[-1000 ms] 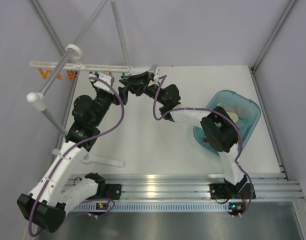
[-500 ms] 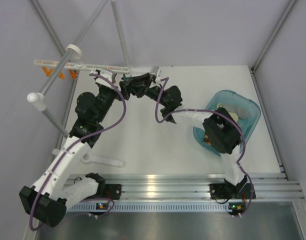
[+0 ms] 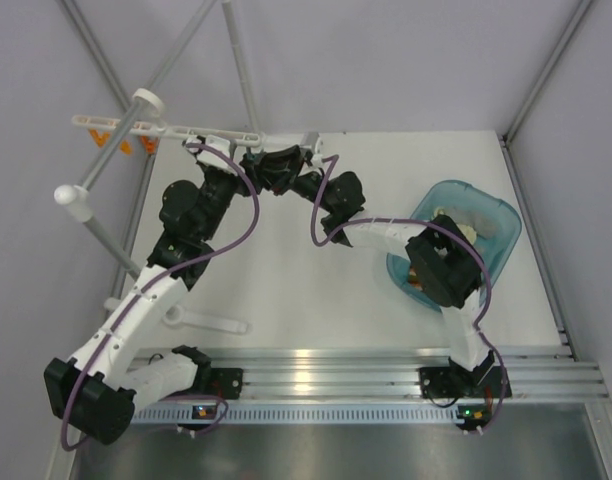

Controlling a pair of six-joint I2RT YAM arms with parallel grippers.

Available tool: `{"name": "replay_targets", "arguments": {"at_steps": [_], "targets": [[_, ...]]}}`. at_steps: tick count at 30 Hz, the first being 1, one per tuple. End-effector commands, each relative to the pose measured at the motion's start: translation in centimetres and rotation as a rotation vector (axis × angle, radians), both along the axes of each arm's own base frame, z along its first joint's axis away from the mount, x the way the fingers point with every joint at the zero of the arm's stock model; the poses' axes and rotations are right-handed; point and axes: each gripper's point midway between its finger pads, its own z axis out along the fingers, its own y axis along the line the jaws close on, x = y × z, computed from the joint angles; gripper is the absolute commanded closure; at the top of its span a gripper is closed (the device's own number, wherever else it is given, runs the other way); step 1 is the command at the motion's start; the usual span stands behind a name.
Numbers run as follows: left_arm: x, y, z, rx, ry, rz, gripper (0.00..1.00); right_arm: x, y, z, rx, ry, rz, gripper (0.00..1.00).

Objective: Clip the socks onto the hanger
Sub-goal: Open the clamp at the hanger.

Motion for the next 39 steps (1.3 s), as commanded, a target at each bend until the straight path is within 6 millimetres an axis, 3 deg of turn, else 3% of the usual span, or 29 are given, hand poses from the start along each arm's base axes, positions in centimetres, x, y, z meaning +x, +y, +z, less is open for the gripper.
{"name": "replay_targets", "arguments": {"at_steps": [1, 6, 10, 13, 14, 17, 18, 19, 20, 21, 23, 24, 26, 28, 29, 31, 32, 33, 35, 37, 39], "targets": [[-1.0, 0.8, 5.9, -0.1, -0.173, 0.02, 0.31, -3.6, -0.8, 4.6, 0.076, -0.106, 0.047, 1.0], [-1.7, 0.8, 6.6, -0.126, -0.214, 0.002, 0.32, -3.3, -0.7, 4.2, 0.068, -0.092, 0.046, 1.0], [-2.0, 0.6, 6.9, -0.143, -0.227, -0.013, 0.46, -3.4, -0.6, 4.0, 0.063, -0.093, 0.048, 1.0], [-1.9, 0.8, 7.1, -0.16, -0.225, -0.003, 0.6, -3.4, -0.6, 3.9, 0.059, -0.091, 0.048, 1.0], [-1.8, 0.8, 7.1, -0.161, -0.223, -0.003, 0.72, -3.4, -0.6, 3.8, 0.056, -0.09, 0.049, 1.0], [-1.8, 0.9, 7.0, -0.172, -0.215, -0.002, 0.88, -3.5, -0.5, 3.5, 0.048, -0.09, 0.053, 1.0], [-1.8, 0.8, 6.8, -0.17, -0.211, -0.003, 1.0, -3.6, -0.5, 3.4, 0.046, -0.088, 0.054, 1.0], [-1.9, 0.8, 6.9, -0.176, -0.209, -0.007, 1.0, -3.4, -0.5, 3.3, 0.042, -0.083, 0.051, 0.98], [-1.8, 0.7, 6.6, -0.174, -0.197, -0.008, 1.0, -3.3, -0.6, 3.3, 0.039, -0.078, 0.052, 0.92], [-1.8, 0.7, 6.6, -0.175, -0.193, -0.01, 1.0, -3.1, -0.7, 2.9, 0.03, -0.067, 0.05, 0.75], [-1.9, 0.6, 6.4, -0.168, -0.184, -0.018, 1.0, -2.9, -1.0, 2.5, 0.014, -0.065, 0.05, 0.59], [-1.9, 0.6, 6.2, -0.164, -0.175, -0.017, 1.0, -2.6, -1.6, 2.3, 0.002, -0.061, 0.043, 0.43], [-1.9, 0.6, 6.1, -0.163, -0.171, -0.014, 1.0, -2.8, -2.5, 2.5, -0.016, -0.072, 0.047, 0.32], [-1.8, 0.8, 5.8, -0.164, -0.163, -0.003, 1.0, -2.0, -3.8, 1.3, -0.056, -0.055, 0.029, 0.26], [-1.9, 0.9, 5.8, -0.163, -0.161, -0.002, 1.0, -2.3, -4.6, 1.7, -0.078, -0.056, 0.035, 0.25], [-1.9, 0.9, 5.4, -0.158, -0.15, -0.002, 1.0, -1.0, -6.3, 0.0, -0.144, -0.015, 0.014, 0.22], [-1.9, 0.9, 5.3, -0.155, -0.148, -0.002, 1.0, -1.4, -7.2, 0.6, -0.167, -0.024, 0.025, 0.2], [-2.0, 0.9, 5.4, -0.158, -0.15, -0.001, 1.0, -0.1, -8.2, -1.7, -0.247, 0.065, 0.013, 0.12], [-1.9, 0.9, 5.1, -0.153, -0.14, -0.002, 1.0, 0.3, -10.6, -1.9, -0.332, 0.086, 0.011, 0.04], [-1.8, 0.8, 4.9, -0.15, -0.132, -0.002, 1.0, 1.2, -12.5, -5.5, -0.497, 0.228, -0.028, 0.0], [-1.8, 0.8, 4.6, -0.146, -0.125, -0.003, 1.0, 2.0, -15.3, -5.1, -0.595, 0.237, -0.117, 0.0]]}}
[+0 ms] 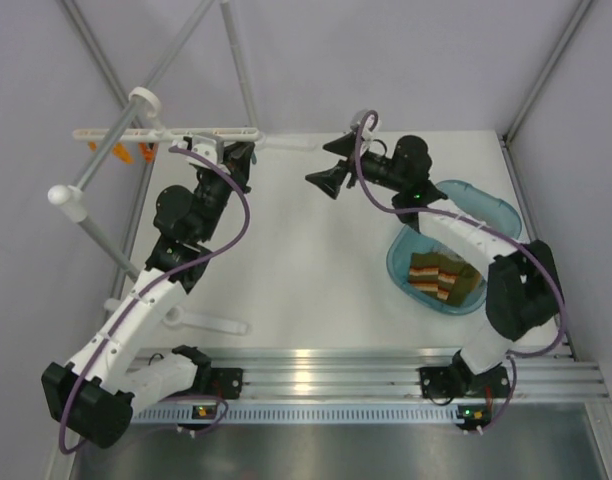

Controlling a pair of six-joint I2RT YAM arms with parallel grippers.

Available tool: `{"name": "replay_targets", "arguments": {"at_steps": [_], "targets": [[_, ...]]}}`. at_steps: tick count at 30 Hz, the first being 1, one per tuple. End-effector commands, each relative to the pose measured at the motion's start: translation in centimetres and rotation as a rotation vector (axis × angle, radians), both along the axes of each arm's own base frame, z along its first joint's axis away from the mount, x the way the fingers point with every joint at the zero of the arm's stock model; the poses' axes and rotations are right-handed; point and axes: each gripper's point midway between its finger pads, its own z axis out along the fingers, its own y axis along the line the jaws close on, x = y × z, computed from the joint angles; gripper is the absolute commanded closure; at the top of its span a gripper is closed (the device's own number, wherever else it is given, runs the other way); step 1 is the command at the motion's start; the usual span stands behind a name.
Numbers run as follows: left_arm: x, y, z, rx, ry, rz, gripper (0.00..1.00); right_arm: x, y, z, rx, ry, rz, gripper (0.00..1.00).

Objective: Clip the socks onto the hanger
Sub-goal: Open the clamp at the hanger, then pick up the sock from the bin.

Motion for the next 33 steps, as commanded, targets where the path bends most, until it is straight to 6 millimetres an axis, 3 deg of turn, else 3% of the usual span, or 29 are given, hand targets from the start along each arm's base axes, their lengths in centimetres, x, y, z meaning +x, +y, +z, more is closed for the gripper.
{"name": "replay_targets", "arguments": {"at_steps": [1, 2, 4, 5, 6, 7, 8, 10, 11, 13, 14, 17, 18, 19, 24, 29, 33], "targets": [[-0.9, 0.7, 2.1, -0.054, -0.054, 0.008, 1.0, -1.7, -4.5, -3.6, -0.331, 0.098, -0.019, 0.0], [-0.8, 0.7, 1.8, -0.056, -0.043, 0.009, 1.0, -1.5, -6.6, -3.3, -0.37, 0.093, -0.069, 0.0], [-0.7, 0.8, 1.8, -0.062, -0.036, 0.012, 1.0, -2.7, -9.7, -5.1, -0.473, 0.156, -0.09, 0.0], [-0.6, 0.7, 1.7, -0.064, -0.03, 0.013, 1.0, -3.3, -11.3, -4.6, -0.484, 0.165, -0.11, 0.0], [-0.7, 0.7, 1.7, -0.067, -0.031, 0.01, 1.0, -2.9, -14.0, -4.9, -0.496, 0.196, -0.155, 0.0], [-0.7, 0.8, 1.7, -0.071, -0.029, 0.01, 1.0, -3.0, -15.5, -5.0, -0.532, 0.17, -0.159, 0.0], [-0.7, 0.7, 1.6, -0.071, -0.026, 0.008, 1.0, -3.9, -18.6, -6.0, -0.579, 0.248, -0.193, 0.02], [-0.8, 0.7, 1.6, -0.074, -0.023, 0.007, 1.0, -4.6, -21.6, -7.2, -0.676, 0.266, -0.205, 0.13], [-0.8, 0.7, 1.7, -0.076, -0.021, 0.006, 1.0, -5.3, -24.4, -8.8, -0.724, 0.385, -0.25, 0.19], [-0.7, 0.7, 1.6, -0.074, -0.018, 0.007, 1.0, -6.3, -26.6, -10.6, -0.761, 0.504, -0.294, 0.25], [-0.7, 0.8, 1.6, -0.073, -0.018, 0.01, 1.0, -7.3, -28.6, -12.5, -0.773, 0.607, -0.347, 0.3], [-0.7, 0.8, 1.7, -0.077, -0.015, 0.01, 1.0, -9.9, -29.8, -16.5, -0.778, 0.76, -0.443, 0.41], [-0.7, 0.8, 1.7, -0.077, -0.014, 0.011, 1.0, -10.3, -29.8, -17.2, -0.766, 0.786, -0.466, 0.49], [-0.7, 0.8, 1.7, -0.076, -0.016, 0.012, 1.0, -10.6, -29.6, -17.7, -0.731, 0.833, -0.504, 0.51], [-0.6, 0.8, 1.5, -0.073, -0.009, 0.017, 1.0, -10.6, -29.2, -20.4, -0.768, 0.939, -0.634, 0.54], [-0.5, 0.9, 1.5, -0.071, -0.008, 0.022, 1.0, -10.5, -30.1, -23.0, -0.787, 1.044, -0.711, 0.53], [-0.5, 0.9, 1.4, -0.076, -0.003, 0.022, 1.0, -10.1, -31.2, -23.6, -0.795, 1.075, -0.775, 0.53]]}}
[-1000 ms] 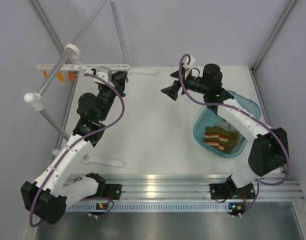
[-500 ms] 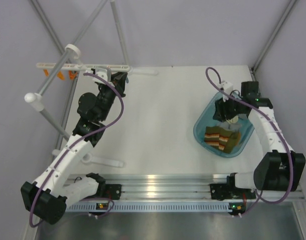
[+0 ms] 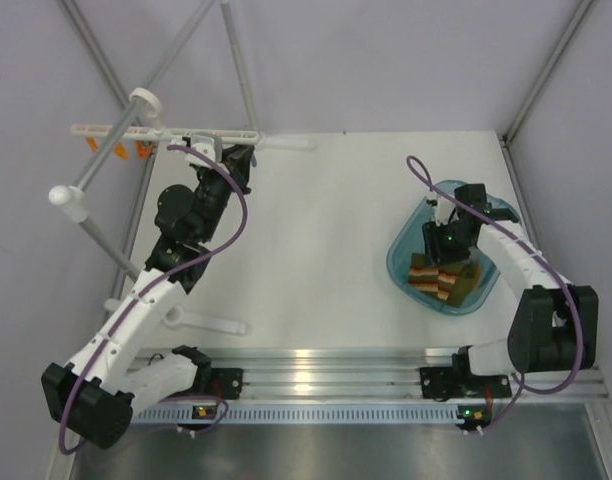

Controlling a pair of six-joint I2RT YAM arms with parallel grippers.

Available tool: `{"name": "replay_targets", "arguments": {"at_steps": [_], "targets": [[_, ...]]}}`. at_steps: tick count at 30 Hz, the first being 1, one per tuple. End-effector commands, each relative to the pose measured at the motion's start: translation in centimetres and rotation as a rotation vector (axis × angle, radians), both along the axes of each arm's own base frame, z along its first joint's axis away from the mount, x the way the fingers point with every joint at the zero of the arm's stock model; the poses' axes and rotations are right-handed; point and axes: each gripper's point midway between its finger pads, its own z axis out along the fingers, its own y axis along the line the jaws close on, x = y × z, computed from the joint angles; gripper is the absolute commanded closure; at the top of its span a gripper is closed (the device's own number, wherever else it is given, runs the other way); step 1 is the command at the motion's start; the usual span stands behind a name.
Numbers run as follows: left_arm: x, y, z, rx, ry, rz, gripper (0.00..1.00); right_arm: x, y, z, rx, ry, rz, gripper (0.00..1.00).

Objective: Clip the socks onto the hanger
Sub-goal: Pick up the sock from the bin.

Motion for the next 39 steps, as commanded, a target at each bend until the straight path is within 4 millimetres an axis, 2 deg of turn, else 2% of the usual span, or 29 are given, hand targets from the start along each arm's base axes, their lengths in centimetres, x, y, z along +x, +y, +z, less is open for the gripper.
{"name": "replay_targets", "arguments": {"at_steps": [1, 3, 7, 10, 15, 26, 30, 36, 39], "targets": [[-0.8, 0.8, 2.2, -0.04, -0.054, 0.016, 1.0, 1.3, -1.4, 0.2, -0.041, -0.033, -0.098, 0.54], [-0.8, 0.9, 2.2, -0.038, -0.055, 0.02, 1.0, 0.9, -2.3, 0.7, -0.044, -0.027, -0.111, 0.55], [-0.7, 0.9, 2.2, -0.037, -0.054, 0.023, 1.0, 0.3, -5.6, 1.9, -0.067, -0.041, -0.209, 0.57], [-0.7, 0.8, 1.9, -0.038, -0.05, 0.02, 1.0, -0.1, -6.8, 1.6, -0.086, -0.03, -0.264, 0.57], [-0.6, 0.8, 1.8, -0.037, -0.052, 0.02, 1.0, 0.2, -6.8, 0.3, -0.055, 0.011, -0.323, 0.55], [-0.7, 1.1, 2.0, -0.035, -0.058, 0.031, 1.0, 1.5, -6.5, -1.5, -0.026, 0.046, -0.356, 0.61], [-0.7, 1.1, 2.0, -0.032, -0.057, 0.034, 1.0, 1.4, -7.0, -1.9, -0.046, 0.059, -0.385, 0.61], [-0.6, 1.0, 1.9, -0.032, -0.057, 0.03, 1.0, 0.5, -8.7, -2.5, -0.128, 0.085, -0.48, 0.6], [-0.6, 1.0, 1.7, -0.03, -0.054, 0.034, 1.0, 0.7, -8.1, -2.6, -0.099, 0.087, -0.471, 0.6]]}}
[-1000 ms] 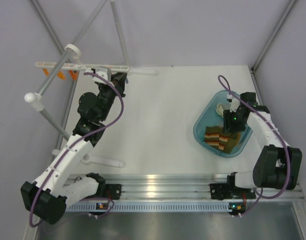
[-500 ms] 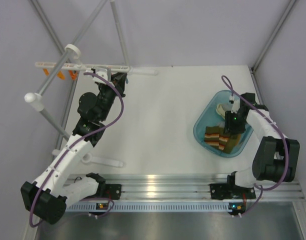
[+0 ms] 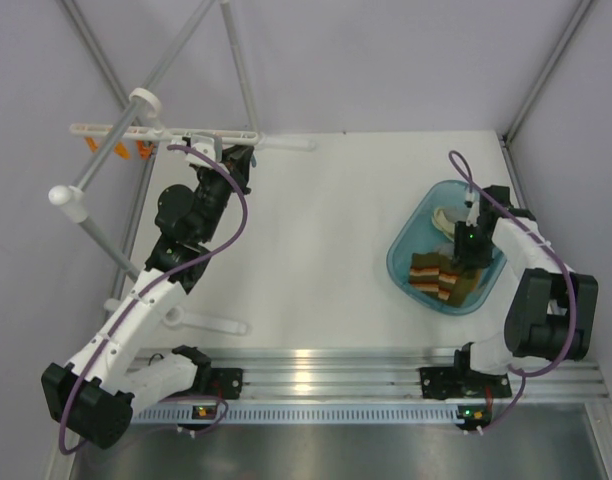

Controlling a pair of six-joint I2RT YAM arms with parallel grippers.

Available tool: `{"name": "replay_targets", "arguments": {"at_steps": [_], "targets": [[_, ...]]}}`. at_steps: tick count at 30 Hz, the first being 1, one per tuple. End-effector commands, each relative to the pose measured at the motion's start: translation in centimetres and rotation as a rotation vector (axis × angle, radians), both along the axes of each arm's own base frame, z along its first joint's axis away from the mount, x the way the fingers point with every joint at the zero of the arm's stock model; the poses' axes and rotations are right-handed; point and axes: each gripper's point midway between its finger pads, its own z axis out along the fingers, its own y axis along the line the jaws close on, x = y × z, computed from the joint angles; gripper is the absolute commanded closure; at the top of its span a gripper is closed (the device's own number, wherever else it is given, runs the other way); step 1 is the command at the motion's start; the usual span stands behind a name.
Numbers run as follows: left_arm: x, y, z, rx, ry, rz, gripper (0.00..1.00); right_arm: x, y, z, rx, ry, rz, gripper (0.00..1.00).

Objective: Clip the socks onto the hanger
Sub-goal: Pick up the sock from the bin.

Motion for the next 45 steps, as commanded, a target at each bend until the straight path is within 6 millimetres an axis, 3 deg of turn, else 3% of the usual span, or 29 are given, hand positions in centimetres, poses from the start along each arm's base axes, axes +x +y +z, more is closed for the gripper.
{"name": "replay_targets", "arguments": {"at_steps": [1, 3, 7, 11, 14, 18, 22, 25, 28, 35, 39, 41, 43, 45], "targets": [[-0.6, 0.9, 1.8, -0.03, -0.06, 0.026, 1.0, 0.6, -0.6, -0.2, -0.005, -0.02, -0.051, 0.61], [-0.6, 0.9, 1.8, -0.032, -0.06, 0.026, 1.0, 1.0, -0.2, -0.4, 0.021, -0.022, -0.041, 0.67], [-0.6, 0.9, 1.7, -0.024, -0.059, 0.026, 1.0, 1.4, 0.7, 0.0, 0.067, -0.038, -0.025, 0.99], [-0.7, 0.9, 1.7, -0.02, -0.057, 0.027, 1.0, 2.5, 1.1, 2.8, 0.082, -0.138, 0.022, 1.0], [-0.8, 0.8, 1.8, -0.022, -0.055, 0.015, 1.0, 3.3, 1.0, 7.5, 0.088, -0.283, 0.064, 1.0], [-0.9, 0.6, 1.8, -0.032, -0.05, 0.005, 1.0, 4.2, -0.7, 13.8, -0.002, -0.458, 0.089, 1.0], [-0.8, 0.5, 1.8, -0.038, -0.045, -0.002, 1.0, 4.7, -2.1, 17.1, -0.12, -0.552, 0.131, 1.0], [-0.8, 0.4, 1.8, -0.04, -0.044, -0.004, 1.0, 5.2, -2.0, 16.0, -0.13, -0.522, 0.165, 1.0], [-0.9, 0.5, 1.8, -0.039, -0.043, -0.002, 1.0, 5.5, -0.8, 13.5, -0.106, -0.477, 0.232, 1.0], [-0.7, 0.5, 1.3, -0.03, -0.03, 0.003, 1.0, 4.0, 6.8, 6.7, 0.007, -0.362, 0.509, 1.0], [-0.5, 0.4, 0.8, -0.024, -0.019, 0.001, 1.0, 3.5, 9.4, 4.9, 0.062, -0.342, 0.583, 0.99], [-0.5, 0.4, 0.8, -0.024, -0.019, 0.001, 1.0, 3.7, 10.7, 4.9, 0.102, -0.364, 0.618, 0.88], [-0.5, 0.4, 0.7, -0.022, -0.018, 0.001, 1.0, 3.7, 11.2, 5.0, 0.119, -0.374, 0.639, 0.64], [-0.4, 0.3, 0.7, -0.02, -0.017, 0.001, 1.0, 3.8, 11.7, 5.1, 0.139, -0.382, 0.657, 0.56]]}}
